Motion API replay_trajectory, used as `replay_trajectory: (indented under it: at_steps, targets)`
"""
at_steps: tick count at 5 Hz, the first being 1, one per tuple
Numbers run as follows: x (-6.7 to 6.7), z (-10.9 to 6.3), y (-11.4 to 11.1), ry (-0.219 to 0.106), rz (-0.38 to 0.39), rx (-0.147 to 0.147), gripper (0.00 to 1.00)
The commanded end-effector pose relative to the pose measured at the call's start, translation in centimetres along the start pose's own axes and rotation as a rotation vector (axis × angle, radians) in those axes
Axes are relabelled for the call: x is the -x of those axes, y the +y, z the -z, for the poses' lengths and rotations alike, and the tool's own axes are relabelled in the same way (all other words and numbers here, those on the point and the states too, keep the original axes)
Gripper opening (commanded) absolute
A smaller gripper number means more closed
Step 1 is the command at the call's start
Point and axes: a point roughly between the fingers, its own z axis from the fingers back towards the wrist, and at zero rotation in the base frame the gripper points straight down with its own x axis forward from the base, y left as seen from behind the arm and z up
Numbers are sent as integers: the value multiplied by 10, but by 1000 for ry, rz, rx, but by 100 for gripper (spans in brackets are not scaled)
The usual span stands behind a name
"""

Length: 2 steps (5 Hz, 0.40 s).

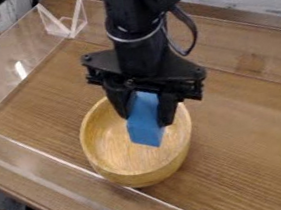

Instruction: Put the blue block in the brown bowl

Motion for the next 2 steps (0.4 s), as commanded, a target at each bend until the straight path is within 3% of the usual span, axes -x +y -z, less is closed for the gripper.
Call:
replay_trajectory:
  at_steps: [1, 2]
  targets:
    - [-4, -6, 3, -36, -6, 9, 0]
    - [-2, -3, 5, -31, -7, 5, 0]
